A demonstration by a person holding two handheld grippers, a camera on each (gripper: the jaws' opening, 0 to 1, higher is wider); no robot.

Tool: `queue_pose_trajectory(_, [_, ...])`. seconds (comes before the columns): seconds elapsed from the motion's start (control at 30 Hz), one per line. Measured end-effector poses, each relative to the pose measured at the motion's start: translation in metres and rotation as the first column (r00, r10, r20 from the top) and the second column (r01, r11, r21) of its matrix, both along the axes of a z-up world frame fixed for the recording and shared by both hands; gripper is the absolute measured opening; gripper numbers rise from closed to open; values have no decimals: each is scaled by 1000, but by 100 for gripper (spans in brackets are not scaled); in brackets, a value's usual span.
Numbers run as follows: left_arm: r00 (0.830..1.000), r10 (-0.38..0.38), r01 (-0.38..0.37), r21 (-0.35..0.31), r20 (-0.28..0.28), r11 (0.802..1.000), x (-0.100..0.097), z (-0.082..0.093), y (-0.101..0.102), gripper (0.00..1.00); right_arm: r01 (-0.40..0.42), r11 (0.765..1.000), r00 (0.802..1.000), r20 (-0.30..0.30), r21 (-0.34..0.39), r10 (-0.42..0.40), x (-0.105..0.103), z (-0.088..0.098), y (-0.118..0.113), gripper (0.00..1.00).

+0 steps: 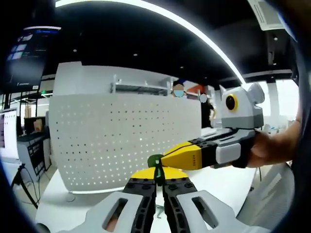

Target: Insert the hook assembly into the mounting plate slot until the hook locks in place.

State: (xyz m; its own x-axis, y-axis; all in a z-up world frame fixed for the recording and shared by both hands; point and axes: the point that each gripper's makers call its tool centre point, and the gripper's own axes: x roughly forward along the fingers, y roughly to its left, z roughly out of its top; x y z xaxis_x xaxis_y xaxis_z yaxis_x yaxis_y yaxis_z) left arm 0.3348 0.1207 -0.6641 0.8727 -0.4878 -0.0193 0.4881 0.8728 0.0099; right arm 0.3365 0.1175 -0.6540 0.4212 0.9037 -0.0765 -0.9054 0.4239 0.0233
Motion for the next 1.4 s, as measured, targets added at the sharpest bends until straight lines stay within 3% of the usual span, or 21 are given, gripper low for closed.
queue_pose_trajectory(0.8, [999,-34,34,-1,4,999,7,7,-9,3,62,998,997,56,5,-62,8,10,-17,8])
queue_pose_trajectory(1.17, [1000,-26,26,7,15,1000,16,13,-5,3,82,997,993,79,13,-83,9,17,-25,11])
queue_pose_trajectory(1.4, [1000,3,-4,11,26,1000,23,20,8,3,108,994,990,92,21,-109,12,24,-35,12])
